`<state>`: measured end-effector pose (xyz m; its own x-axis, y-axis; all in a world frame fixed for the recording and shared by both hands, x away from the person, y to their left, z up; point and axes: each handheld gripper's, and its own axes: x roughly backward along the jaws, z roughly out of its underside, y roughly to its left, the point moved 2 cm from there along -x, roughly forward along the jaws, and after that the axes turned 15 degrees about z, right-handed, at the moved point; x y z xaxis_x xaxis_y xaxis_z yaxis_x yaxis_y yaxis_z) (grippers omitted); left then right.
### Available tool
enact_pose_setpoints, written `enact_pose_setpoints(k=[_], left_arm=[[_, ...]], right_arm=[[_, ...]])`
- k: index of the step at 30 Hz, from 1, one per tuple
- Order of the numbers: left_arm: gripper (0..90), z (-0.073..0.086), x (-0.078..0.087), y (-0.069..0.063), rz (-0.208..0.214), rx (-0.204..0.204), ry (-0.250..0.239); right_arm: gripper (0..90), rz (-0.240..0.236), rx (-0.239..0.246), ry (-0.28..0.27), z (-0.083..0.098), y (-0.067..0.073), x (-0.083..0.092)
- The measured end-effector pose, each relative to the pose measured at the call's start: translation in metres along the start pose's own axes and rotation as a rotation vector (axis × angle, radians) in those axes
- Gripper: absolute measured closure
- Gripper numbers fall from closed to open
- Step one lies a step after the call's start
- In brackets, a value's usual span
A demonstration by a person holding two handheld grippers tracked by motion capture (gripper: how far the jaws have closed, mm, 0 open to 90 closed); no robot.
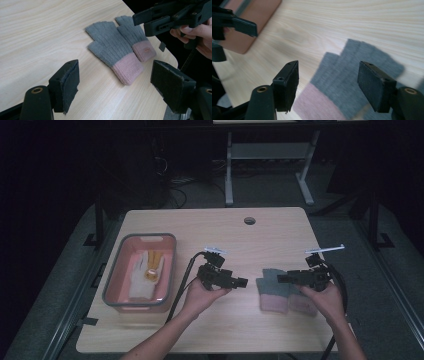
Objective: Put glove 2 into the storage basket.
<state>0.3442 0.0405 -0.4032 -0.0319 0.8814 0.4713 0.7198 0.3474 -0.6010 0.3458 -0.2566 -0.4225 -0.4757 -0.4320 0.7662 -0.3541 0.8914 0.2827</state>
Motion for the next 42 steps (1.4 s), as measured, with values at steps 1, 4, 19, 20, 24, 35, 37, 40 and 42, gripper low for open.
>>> enact_pose_setpoints(k=[1, 4, 19, 20, 24, 35, 37, 40, 42], left_arm=[[23.4, 0.001, -0.002, 0.000, -0.002, -0.001, 0.003], [23.4, 0.003, -0.006, -0.002, -0.002, -0.007, 0.010], [23.0, 0.012, -0.016, -0.003, -0.001, -0.020, 0.018], [23.0, 0.012, -0.017, -0.003, 0.003, -0.016, 0.015], [23.0, 0.013, -0.019, -0.004, 0.006, -0.022, 0.023], [23.6, 0.016, -0.024, -0.006, 0.012, -0.027, 0.042], [23.6, 0.017, -0.023, -0.005, 0.007, -0.023, 0.045], [23.7, 0.018, -0.021, -0.003, 0.002, -0.019, 0.040], [23.7, 0.020, -0.020, -0.001, 0.006, -0.009, 0.038]], right_arm=[[34.7, 0.006, 0.003, 0.004, 0.001, -0.001, 0.000], [36.2, 0.055, 0.027, 0.015, 0.004, -0.003, 0.001], [41.9, 0.193, 0.061, 0.052, 0.027, -0.028, 0.009], [41.9, 0.204, 0.062, 0.058, 0.027, -0.029, 0.010], [42.7, 0.238, 0.069, 0.071, 0.030, -0.033, 0.010], [48.8, 0.339, 0.071, 0.134, 0.049, -0.046, -0.001], [50.4, 0.346, 0.090, 0.116, 0.051, -0.046, -0.002], [54.5, 0.395, 0.108, 0.105, 0.053, -0.042, -0.004], [57.3, 0.435, 0.127, 0.101, 0.053, -0.039, -0.005]])
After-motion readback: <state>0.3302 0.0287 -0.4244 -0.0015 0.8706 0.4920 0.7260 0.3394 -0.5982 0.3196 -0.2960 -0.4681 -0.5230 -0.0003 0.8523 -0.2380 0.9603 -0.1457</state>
